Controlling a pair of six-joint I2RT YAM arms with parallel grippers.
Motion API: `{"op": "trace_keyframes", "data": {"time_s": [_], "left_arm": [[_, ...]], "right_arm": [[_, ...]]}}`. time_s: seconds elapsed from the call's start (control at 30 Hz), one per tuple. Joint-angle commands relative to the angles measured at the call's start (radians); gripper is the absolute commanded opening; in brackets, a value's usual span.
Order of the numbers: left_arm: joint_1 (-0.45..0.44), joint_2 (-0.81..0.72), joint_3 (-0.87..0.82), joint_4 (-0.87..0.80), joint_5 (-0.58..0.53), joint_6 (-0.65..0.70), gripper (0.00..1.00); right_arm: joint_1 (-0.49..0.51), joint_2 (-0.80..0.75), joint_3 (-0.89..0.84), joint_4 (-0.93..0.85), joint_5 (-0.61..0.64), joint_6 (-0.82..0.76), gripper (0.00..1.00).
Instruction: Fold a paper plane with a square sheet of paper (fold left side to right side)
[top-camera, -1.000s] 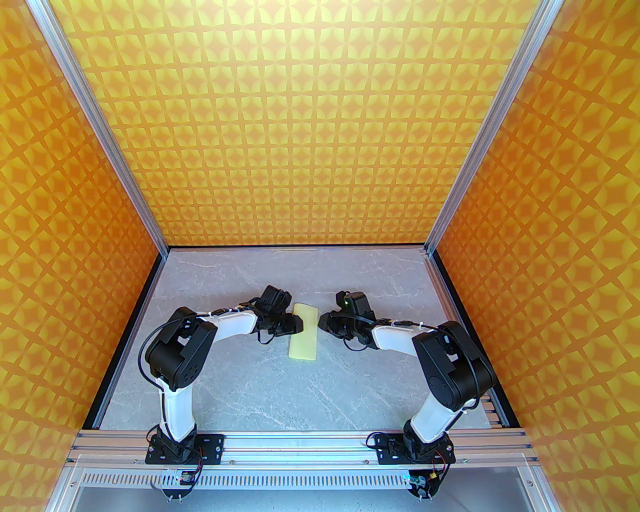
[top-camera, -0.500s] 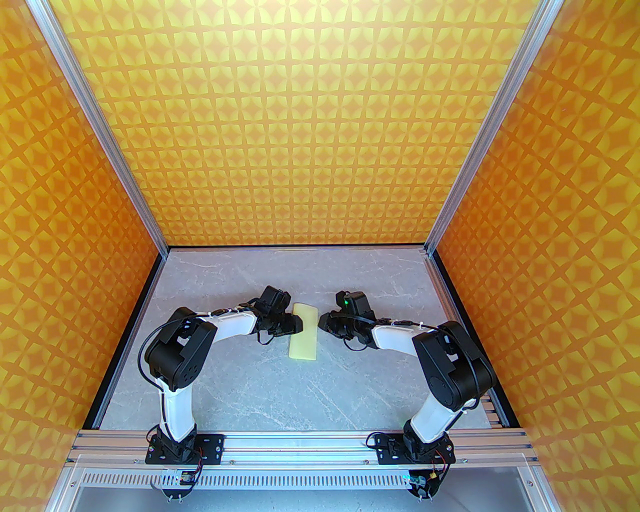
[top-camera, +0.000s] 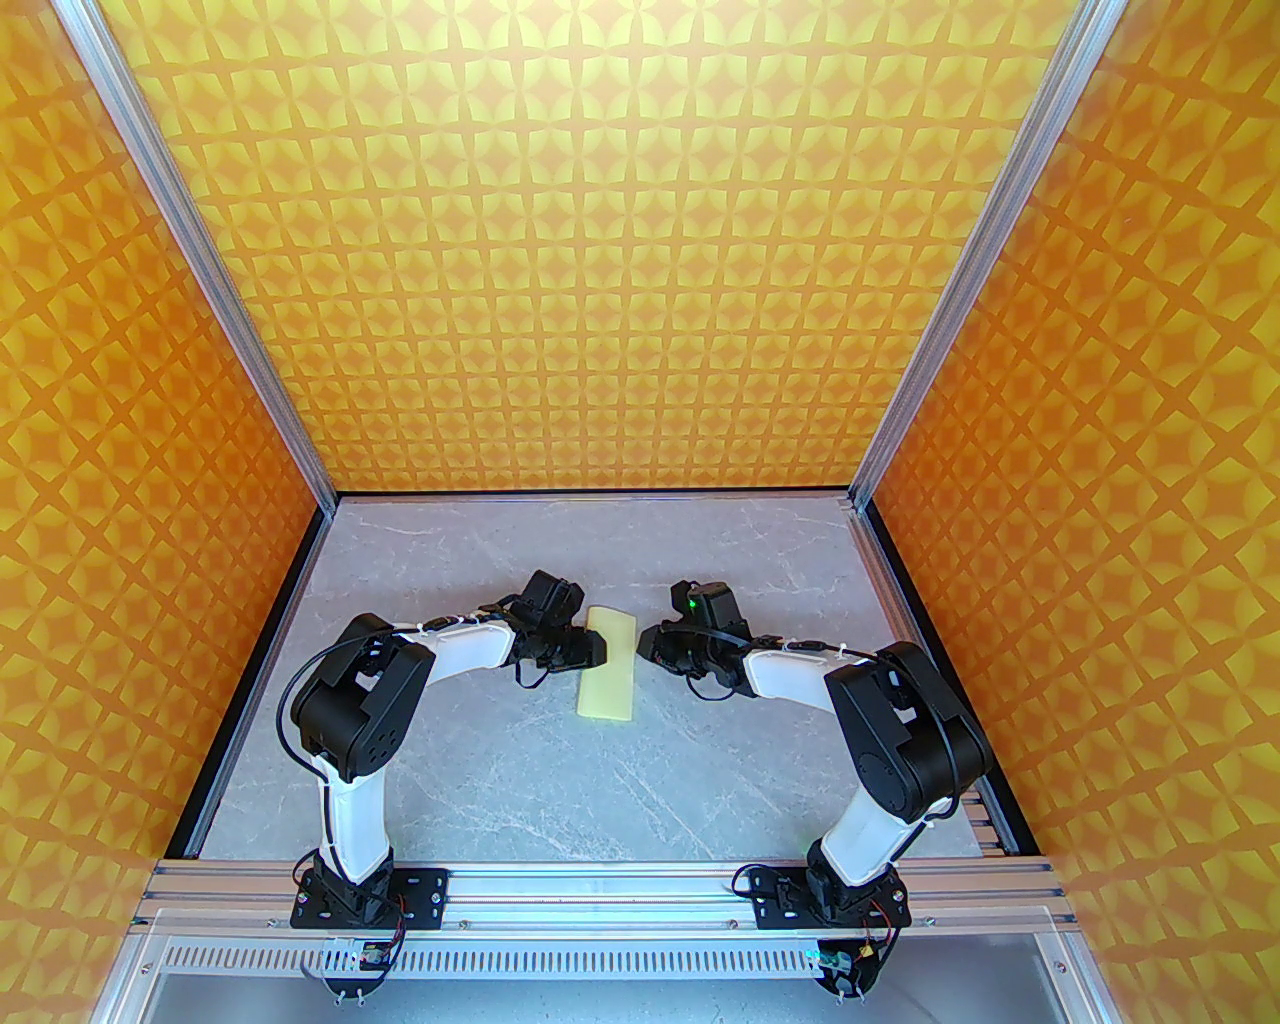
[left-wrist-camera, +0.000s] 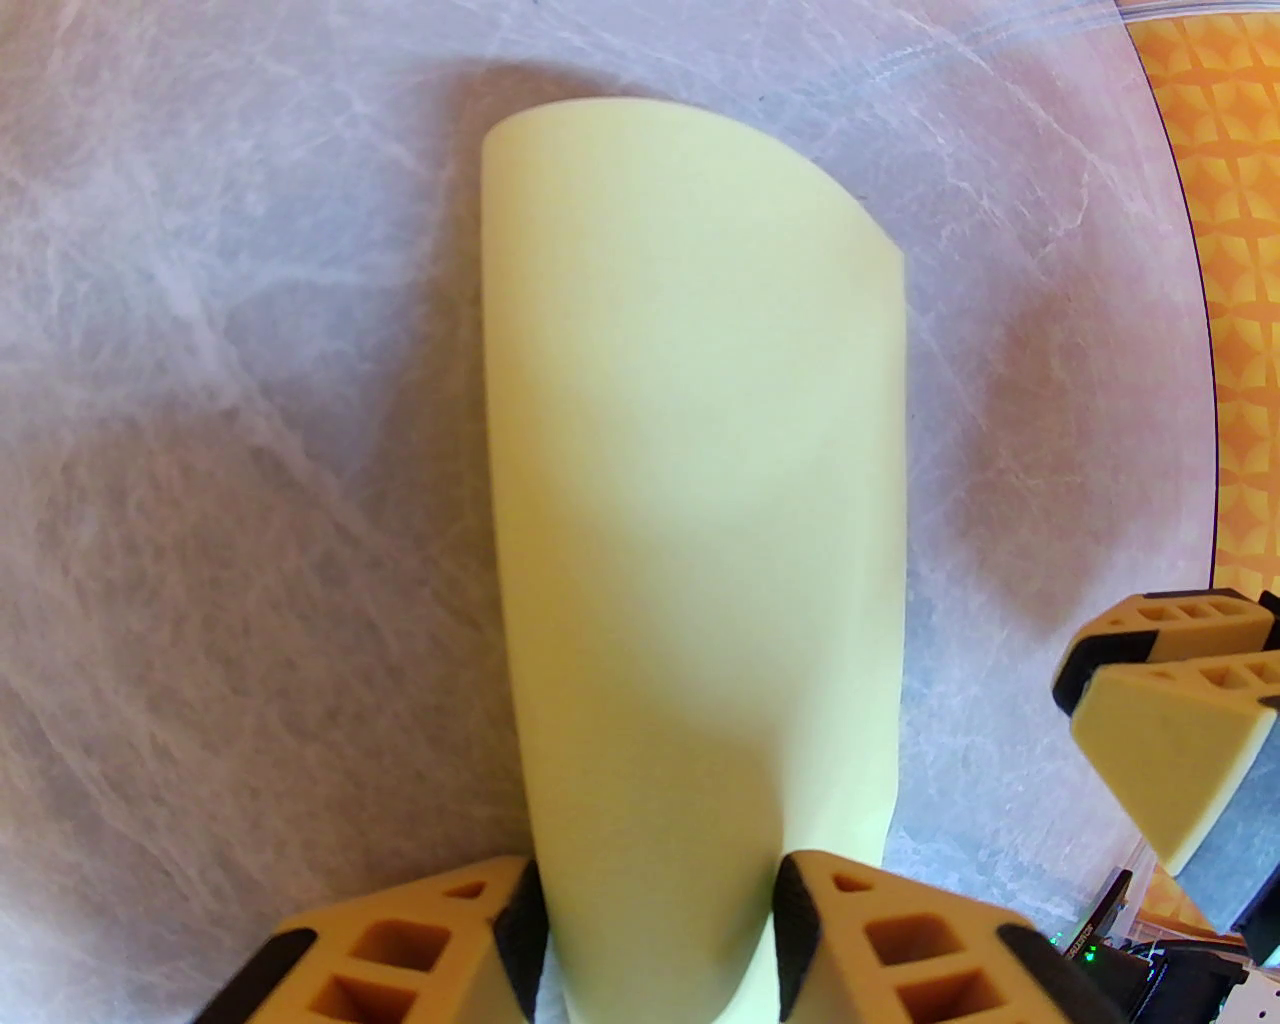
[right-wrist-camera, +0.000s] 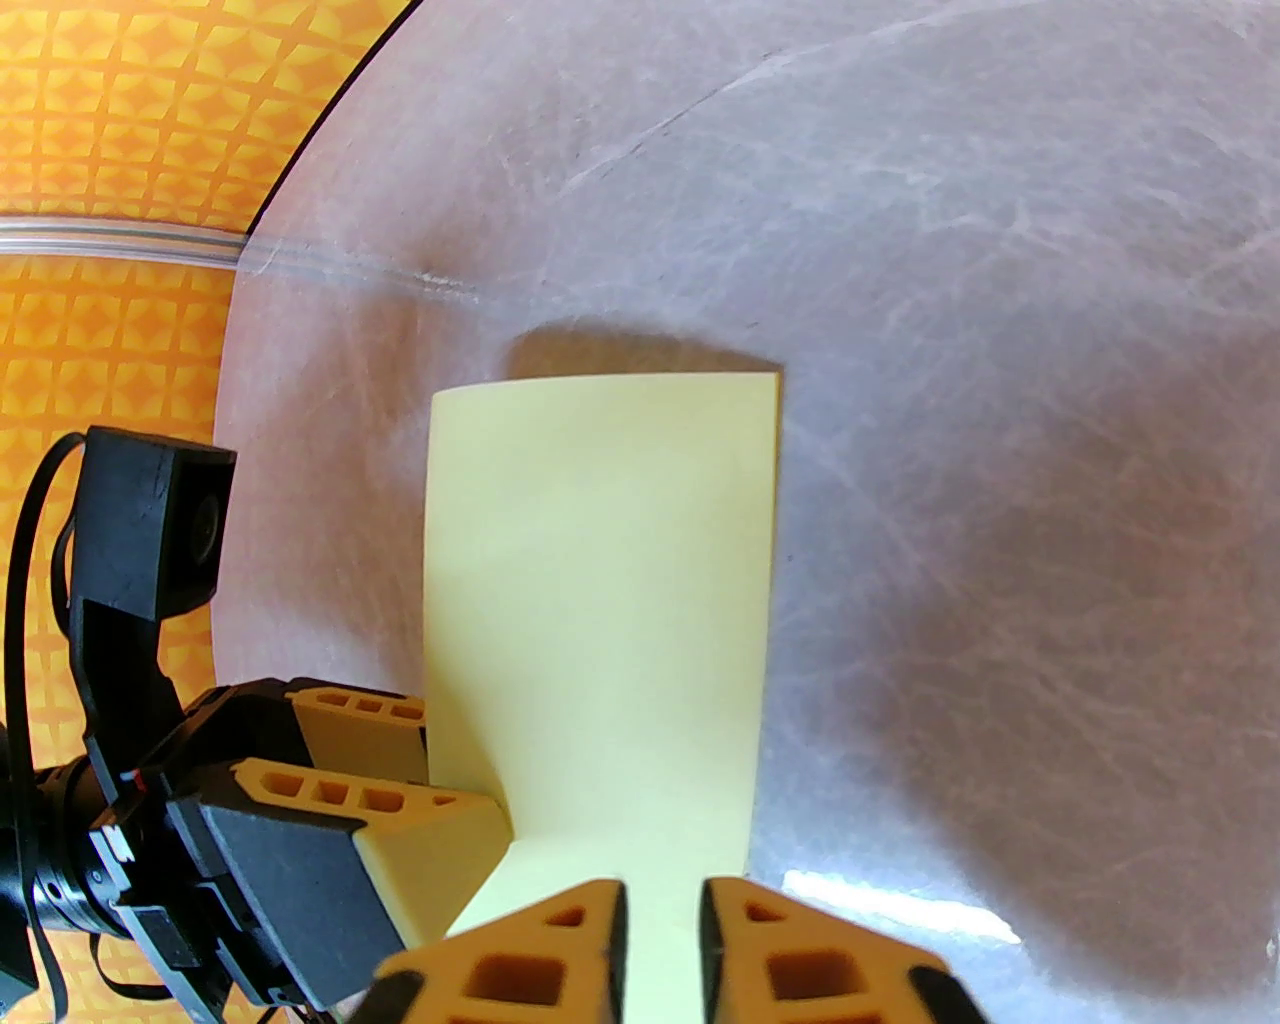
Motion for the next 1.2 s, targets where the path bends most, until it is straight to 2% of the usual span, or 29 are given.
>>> {"op": "trace_keyframes", "data": {"time_s": [0.0,0.13,0.4,0.9,1.17], "left_arm": [[-0.020,0.073,-0.003,-0.029,-0.025,0.015,0.44],[-0.020,0.075,-0.002,-0.029,-0.025,0.013,0.44],[-0.021,0.077,-0.001,-0.030,-0.025,0.012,0.44],[-0.020,0.064,0.006,-0.039,-0.025,0.011,0.44],[0.019,-0.070,0.019,-0.081,-0.025,0.015,0.46]], "right_arm": [[0.002,0.034,0.023,0.048,-0.038,0.019,0.10],[0.023,0.063,0.036,0.074,-0.049,0.040,0.00],[0.059,0.116,0.082,0.068,-0.041,0.050,0.00],[0.061,0.194,0.100,-0.079,0.041,-0.024,0.00],[0.061,0.190,0.090,-0.083,0.044,-0.035,0.00]]}}
